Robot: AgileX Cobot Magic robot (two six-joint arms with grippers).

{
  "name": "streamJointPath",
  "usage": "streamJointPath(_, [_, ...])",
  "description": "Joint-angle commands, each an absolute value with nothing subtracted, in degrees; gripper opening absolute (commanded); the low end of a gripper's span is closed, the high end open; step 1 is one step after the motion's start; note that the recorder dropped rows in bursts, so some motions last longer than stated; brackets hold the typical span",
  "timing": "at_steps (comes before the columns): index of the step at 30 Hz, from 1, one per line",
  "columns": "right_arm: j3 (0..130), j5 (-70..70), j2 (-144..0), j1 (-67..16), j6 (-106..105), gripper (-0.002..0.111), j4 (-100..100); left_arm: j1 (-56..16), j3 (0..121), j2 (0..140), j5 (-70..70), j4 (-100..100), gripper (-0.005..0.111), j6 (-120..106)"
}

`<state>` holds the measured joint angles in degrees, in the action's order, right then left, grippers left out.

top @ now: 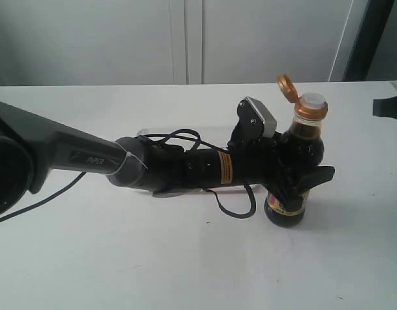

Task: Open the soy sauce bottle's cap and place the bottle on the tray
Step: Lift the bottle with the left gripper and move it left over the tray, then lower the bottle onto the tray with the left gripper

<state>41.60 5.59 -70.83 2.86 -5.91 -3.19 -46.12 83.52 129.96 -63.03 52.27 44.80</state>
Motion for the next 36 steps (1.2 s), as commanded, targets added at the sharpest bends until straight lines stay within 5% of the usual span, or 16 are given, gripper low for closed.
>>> streamJointPath(1, [40.5,1.4,-70.7,3.5,-4.1,0.000,-3.5,-46.4,83.0,129.0,-60.7,52.8,0.000,45.0])
streamJointPath(18, [40.5,1.7,-70.7,3.5,-4.2,0.000,-3.5,-42.9,82.7,118.6,-60.8,54.6,0.000,47.8])
streamJointPath(36, [40.5,1.7,-70.7,2.0,-4.7,0.000,-3.0,-28.9,82.0,115.8,-68.8,55.1,0.000,49.6])
